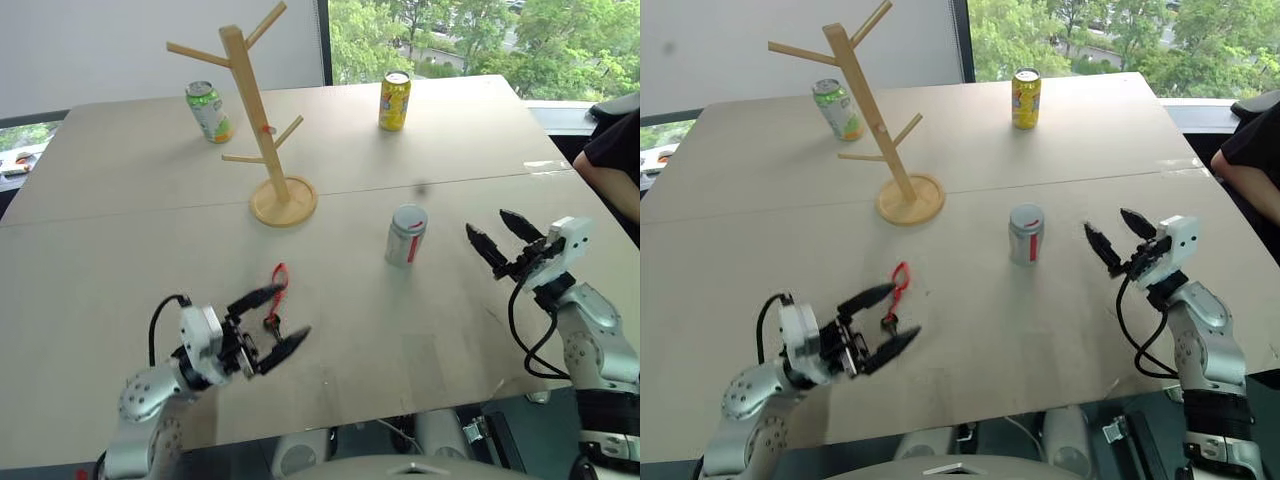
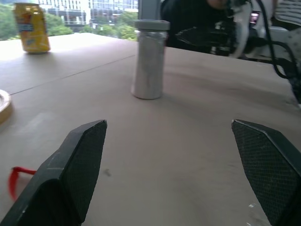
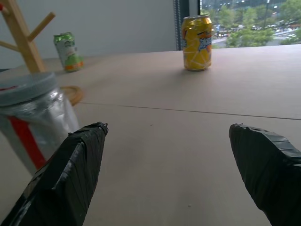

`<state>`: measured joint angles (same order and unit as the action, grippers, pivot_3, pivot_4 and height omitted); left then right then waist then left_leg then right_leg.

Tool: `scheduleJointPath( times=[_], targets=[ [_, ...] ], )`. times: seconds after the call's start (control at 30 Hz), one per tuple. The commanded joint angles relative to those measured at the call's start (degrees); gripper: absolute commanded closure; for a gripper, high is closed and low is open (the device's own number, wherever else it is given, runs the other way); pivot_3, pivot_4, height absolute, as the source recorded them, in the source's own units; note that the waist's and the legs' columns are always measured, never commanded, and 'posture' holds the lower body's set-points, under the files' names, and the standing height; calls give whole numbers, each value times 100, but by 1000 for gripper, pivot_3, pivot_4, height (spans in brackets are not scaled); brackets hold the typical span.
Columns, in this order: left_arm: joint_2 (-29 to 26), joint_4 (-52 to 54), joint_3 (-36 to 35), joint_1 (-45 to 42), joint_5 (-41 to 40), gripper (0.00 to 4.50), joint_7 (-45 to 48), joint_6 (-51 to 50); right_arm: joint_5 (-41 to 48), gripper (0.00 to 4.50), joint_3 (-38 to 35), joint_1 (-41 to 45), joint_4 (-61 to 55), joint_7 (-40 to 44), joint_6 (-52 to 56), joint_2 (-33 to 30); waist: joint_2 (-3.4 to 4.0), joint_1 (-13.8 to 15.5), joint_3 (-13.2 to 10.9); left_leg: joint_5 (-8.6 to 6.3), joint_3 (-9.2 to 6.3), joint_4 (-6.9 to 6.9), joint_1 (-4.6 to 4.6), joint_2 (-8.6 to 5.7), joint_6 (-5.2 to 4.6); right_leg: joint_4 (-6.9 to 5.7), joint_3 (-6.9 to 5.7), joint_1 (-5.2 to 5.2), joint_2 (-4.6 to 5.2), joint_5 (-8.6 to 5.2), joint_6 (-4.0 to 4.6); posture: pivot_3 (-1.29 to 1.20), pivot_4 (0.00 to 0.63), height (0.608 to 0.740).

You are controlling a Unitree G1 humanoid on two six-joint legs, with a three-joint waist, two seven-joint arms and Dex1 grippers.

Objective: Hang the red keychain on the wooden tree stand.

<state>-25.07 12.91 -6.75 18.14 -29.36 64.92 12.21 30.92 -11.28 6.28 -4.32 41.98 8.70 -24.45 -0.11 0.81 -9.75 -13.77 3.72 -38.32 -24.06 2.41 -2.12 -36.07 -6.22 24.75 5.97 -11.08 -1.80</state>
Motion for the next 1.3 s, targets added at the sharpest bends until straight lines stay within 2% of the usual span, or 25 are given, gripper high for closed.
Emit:
scheduleJointPath(
  times=[0.03,0.27,0.53,0.83,1.3],
  targets=[
    [47,-96,75,-61,96,96,104,436,105,63,179,-142,-639,239,246,-185,0,4,0,0,-4,0,0,0,0,0,0,0,0,0,0,0,150,740],
    [330,-267,224,-178,261,96,-186,785,-197,63,739,-364,-1143,-160,616,41,-3,-6,2,-1,-14,-1,0,-1,-2,1,2,0,-1,0,-1,0,150,740],
    [295,-312,459,45,225,96,-135,728,-1039,63,1189,68,-512,-720,170,580,-3,-6,2,-2,-15,-1,1,0,-3,2,2,1,-1,0,-1,0,150,740],
    [268,-514,478,74,236,96,-147,888,-1366,63,1425,470,65,-743,-172,989,-3,-10,2,-2,-14,-1,1,1,-4,2,3,1,-2,0,-1,0,150,740],
    [262,-766,477,117,234,96,-116,1155,-1390,63,1619,368,-78,-532,-227,1084,-3,-9,2,-3,-13,-1,1,6,-5,2,3,2,-4,0,-1,0,150,740]
  ],
)
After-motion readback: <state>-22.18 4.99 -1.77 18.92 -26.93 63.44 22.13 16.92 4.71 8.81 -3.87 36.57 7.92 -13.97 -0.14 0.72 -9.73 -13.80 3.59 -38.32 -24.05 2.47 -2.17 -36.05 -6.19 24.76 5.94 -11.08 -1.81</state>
